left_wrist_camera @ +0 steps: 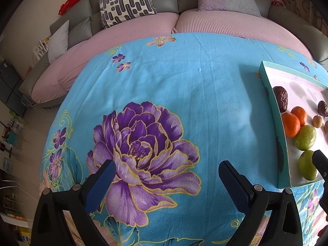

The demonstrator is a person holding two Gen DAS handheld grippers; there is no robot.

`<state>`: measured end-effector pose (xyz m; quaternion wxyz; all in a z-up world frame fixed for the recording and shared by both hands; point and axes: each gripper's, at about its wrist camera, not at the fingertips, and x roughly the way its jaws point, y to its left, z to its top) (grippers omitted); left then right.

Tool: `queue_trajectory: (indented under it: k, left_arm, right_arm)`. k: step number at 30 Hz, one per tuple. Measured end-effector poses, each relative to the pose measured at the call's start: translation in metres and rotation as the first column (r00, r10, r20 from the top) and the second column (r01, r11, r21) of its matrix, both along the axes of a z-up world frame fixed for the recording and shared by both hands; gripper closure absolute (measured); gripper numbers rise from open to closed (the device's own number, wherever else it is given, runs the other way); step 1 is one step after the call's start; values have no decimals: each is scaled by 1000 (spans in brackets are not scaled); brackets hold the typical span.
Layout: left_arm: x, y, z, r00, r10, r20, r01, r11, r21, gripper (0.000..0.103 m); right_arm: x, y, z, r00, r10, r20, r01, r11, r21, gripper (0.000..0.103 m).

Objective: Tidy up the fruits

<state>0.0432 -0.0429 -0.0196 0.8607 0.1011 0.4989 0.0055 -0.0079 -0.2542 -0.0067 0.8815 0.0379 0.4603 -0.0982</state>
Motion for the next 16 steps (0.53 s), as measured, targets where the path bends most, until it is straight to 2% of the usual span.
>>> queue_trajectory:
  k: [16]
  left_arm:
    - [-2,-1,1,1000,-9,5,9,1000,19,1]
  right_arm:
    - [0,-1,0,1000,1,0,-1,1000,1,7]
